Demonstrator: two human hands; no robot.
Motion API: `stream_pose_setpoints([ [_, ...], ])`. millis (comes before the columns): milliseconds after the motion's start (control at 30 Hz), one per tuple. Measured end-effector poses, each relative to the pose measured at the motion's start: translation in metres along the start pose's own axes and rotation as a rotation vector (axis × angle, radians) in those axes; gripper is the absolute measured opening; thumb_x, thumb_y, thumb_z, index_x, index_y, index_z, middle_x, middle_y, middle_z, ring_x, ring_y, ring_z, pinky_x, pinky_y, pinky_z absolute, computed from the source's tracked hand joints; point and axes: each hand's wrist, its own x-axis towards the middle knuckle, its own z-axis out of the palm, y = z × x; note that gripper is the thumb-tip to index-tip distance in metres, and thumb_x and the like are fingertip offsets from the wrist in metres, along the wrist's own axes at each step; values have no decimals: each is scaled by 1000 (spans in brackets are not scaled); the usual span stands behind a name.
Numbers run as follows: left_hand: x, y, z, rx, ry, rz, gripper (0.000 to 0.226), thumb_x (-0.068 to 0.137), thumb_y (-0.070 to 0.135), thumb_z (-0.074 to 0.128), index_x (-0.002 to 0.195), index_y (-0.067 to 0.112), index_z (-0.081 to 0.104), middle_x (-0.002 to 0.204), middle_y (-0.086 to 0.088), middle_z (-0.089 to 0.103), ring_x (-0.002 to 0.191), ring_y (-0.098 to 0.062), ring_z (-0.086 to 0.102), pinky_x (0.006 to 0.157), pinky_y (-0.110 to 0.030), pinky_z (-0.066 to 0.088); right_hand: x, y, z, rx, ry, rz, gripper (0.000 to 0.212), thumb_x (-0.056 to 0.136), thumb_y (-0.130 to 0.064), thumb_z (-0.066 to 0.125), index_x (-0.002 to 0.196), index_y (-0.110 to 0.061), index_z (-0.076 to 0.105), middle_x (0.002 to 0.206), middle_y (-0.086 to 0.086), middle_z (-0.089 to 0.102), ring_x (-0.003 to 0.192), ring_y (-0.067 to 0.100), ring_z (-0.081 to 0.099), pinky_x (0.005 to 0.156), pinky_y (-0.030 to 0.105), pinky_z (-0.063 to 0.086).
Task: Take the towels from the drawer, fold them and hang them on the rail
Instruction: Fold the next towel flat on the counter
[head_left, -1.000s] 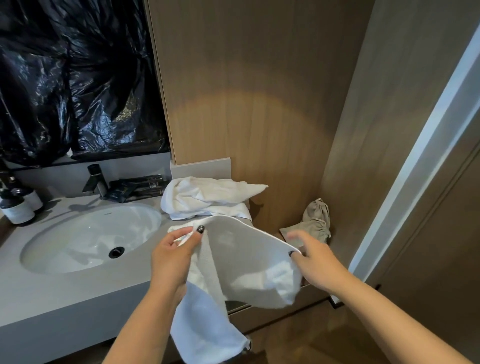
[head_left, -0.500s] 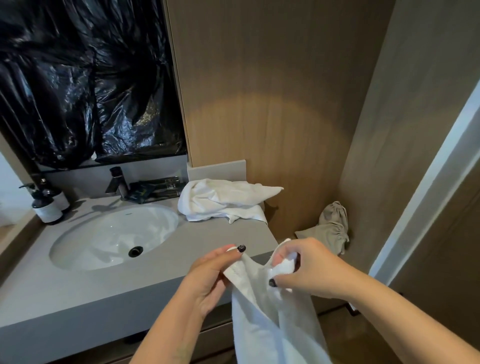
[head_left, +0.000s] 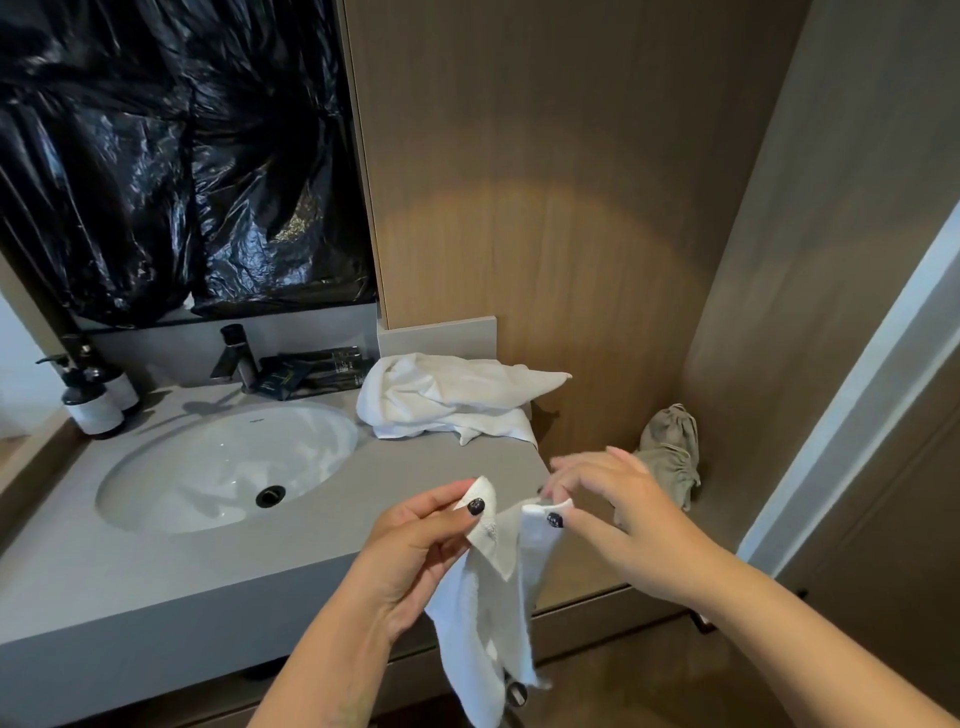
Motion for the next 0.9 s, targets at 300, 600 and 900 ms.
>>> stream_pose_setpoints([
  [300, -20, 13, 7, 160, -55, 177, 38, 67, 0, 84, 101, 6, 69, 93, -22, 74, 73, -22, 71, 63, -26, 56, 8, -30, 10, 454, -60, -30, 18, 96, -6, 57, 95, -21, 68, 86, -11, 67, 78, 2, 57, 72, 16, 43],
  [600, -35, 15, 7, 321, -154, 218, 32, 87, -11, 63, 114, 7, 64, 103, -23, 73, 89, -26, 69, 81, -30, 56, 12, -31, 17, 452, 43, -20, 18, 85, -17, 74, 85, -35, 72, 85, -10, 66, 76, 12, 60, 66, 20, 46],
  [900, -40, 20, 24, 552, -210, 300, 22, 97, 3, 57, 109, 16, 70, 94, -8, 77, 84, -10, 69, 72, -16, 51, 6, -26, 12, 433, 213, 5, 13, 78, -22, 80, 79, -31, 71, 79, -8, 66, 69, 14, 58, 61, 24, 46],
])
